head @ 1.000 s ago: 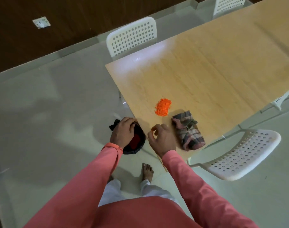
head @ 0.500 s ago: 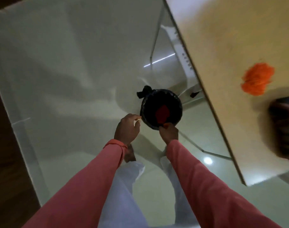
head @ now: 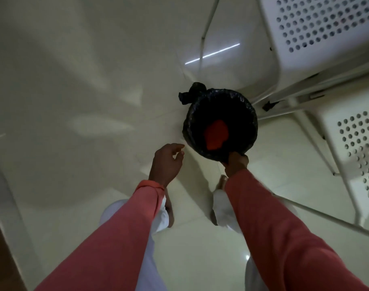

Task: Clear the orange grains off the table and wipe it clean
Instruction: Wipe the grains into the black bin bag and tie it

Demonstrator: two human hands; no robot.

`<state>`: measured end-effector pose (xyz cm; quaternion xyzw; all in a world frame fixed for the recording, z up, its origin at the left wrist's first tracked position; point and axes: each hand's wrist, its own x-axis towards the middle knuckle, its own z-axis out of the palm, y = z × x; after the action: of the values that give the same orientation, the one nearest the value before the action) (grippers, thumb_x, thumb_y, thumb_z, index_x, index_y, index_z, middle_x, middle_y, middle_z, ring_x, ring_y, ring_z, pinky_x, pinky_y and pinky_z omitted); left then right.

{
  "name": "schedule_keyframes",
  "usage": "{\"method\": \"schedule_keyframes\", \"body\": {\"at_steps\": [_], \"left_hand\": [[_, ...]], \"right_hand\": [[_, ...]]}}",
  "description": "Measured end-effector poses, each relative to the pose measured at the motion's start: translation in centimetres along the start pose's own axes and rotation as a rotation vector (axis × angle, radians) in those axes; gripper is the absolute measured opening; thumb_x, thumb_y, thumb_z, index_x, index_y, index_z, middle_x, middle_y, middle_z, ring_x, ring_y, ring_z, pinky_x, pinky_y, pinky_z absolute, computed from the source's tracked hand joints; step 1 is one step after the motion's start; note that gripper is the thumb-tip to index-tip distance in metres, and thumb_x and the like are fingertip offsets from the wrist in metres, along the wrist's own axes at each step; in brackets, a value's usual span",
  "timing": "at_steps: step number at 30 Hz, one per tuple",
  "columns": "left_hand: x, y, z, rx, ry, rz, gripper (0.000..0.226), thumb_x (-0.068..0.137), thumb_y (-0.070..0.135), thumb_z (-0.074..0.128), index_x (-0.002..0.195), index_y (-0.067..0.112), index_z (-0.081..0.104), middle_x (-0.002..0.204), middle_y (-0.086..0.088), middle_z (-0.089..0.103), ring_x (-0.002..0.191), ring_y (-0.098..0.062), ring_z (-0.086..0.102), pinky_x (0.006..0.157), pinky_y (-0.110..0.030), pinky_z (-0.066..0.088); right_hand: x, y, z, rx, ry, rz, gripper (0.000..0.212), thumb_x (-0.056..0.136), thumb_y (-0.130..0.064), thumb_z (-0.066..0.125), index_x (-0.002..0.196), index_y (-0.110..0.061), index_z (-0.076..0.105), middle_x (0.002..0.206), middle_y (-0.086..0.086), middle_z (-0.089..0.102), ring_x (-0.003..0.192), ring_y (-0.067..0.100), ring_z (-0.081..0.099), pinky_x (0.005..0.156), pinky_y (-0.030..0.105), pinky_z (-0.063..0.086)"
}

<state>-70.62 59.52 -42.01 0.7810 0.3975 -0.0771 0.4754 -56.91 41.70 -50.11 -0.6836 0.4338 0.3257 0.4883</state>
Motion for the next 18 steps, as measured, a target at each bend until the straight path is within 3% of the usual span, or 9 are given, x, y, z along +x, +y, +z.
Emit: {"method": "schedule_keyframes", "body": {"at_steps": [1, 4, 6, 9, 11, 14, 18], "left_hand": [[-0.2, 0.6, -0.2, -0.011, 0.001, -0.022, 0.026, 0.091, 0.017, 0.062, 0.115, 0.016, 0.07, 0.11, -0.002, 0.07, 0.099, -0.015, 0.065, 0.093, -0.028, 0.05], [-1.6, 3.0, -1.7, -0.093, -0.018, -0.155, 0.031, 0.09, 0.024, 0.065, 0.121, 0.019, 0.066, 0.113, 0.001, 0.069, 0.099, -0.012, 0.064, 0.092, -0.025, 0.048], [-3.1, 5.0, -3.4, -0.222, -0.049, -0.28, 0.044, 0.087, 0.033, 0.068, 0.128, 0.021, 0.059, 0.119, 0.002, 0.065, 0.106, -0.014, 0.062, 0.093, -0.033, 0.052], [-5.7, 8.6, -5.8, -0.58, -0.145, -0.509, 0.066, 0.082, 0.034, 0.075, 0.138, 0.023, 0.043, 0.129, -0.001, 0.055, 0.115, -0.021, 0.057, 0.083, -0.044, 0.059], [-7.9, 11.1, -7.5, -0.724, -0.126, -0.556, 0.059, 0.081, 0.026, 0.078, 0.129, 0.024, 0.043, 0.131, -0.004, 0.054, 0.113, -0.026, 0.058, 0.076, -0.048, 0.06], [-11.1, 14.2, -9.8, -0.708, 0.102, -0.531, 0.044, 0.08, 0.014, 0.076, 0.112, 0.017, 0.046, 0.121, -0.008, 0.054, 0.103, -0.028, 0.062, 0.066, -0.047, 0.061], [-15.2, 18.0, -13.3, -0.713, 0.196, -0.556, 0.031, 0.075, 0.004, 0.068, 0.1, 0.013, 0.052, 0.104, -0.011, 0.062, 0.091, -0.03, 0.067, 0.066, -0.048, 0.061]], "right_hand": [[-0.6, -0.2, -0.1, 0.011, 0.04, -0.012, 0.039, 0.09, 0.003, 0.051, 0.127, 0.001, 0.059, 0.117, 0.019, 0.064, 0.083, 0.025, 0.063, 0.053, 0.028, 0.056], [-3.9, -1.0, -0.8, 0.01, 0.086, 0.001, 0.034, 0.084, -0.005, 0.056, 0.117, 0.001, 0.065, 0.105, 0.018, 0.068, 0.083, 0.031, 0.066, 0.055, 0.027, 0.051], [-7.4, -1.5, -2.0, 0.019, 0.078, 0.007, 0.035, 0.084, -0.007, 0.057, 0.117, 0.002, 0.066, 0.105, 0.019, 0.069, 0.083, 0.03, 0.065, 0.051, 0.026, 0.048], [-12.9, -1.9, -3.8, 0.045, 0.028, -0.009, 0.033, 0.083, -0.002, 0.061, 0.115, 0.005, 0.067, 0.105, 0.018, 0.069, 0.075, 0.025, 0.063, 0.042, 0.02, 0.046], [-17.3, -2.7, -5.2, 0.052, -0.047, -0.017, 0.033, 0.084, 0.004, 0.059, 0.117, 0.005, 0.065, 0.098, 0.015, 0.068, 0.072, 0.022, 0.064, 0.047, 0.022, 0.051], [-22.8, -3.9, -6.6, 0.089, -0.145, -0.008, 0.028, 0.086, 0.008, 0.06, 0.113, 0.002, 0.064, 0.094, 0.017, 0.07, 0.079, 0.027, 0.07, 0.069, 0.037, 0.061], [-29.0, -5.8, -8.7, -0.082, -0.185, -0.068, 0.038, 0.08, -0.014, 0.073, 0.116, -0.004, 0.067, 0.101, 0.015, 0.072, 0.087, 0.031, 0.073, 0.083, 0.045, 0.061]]}}
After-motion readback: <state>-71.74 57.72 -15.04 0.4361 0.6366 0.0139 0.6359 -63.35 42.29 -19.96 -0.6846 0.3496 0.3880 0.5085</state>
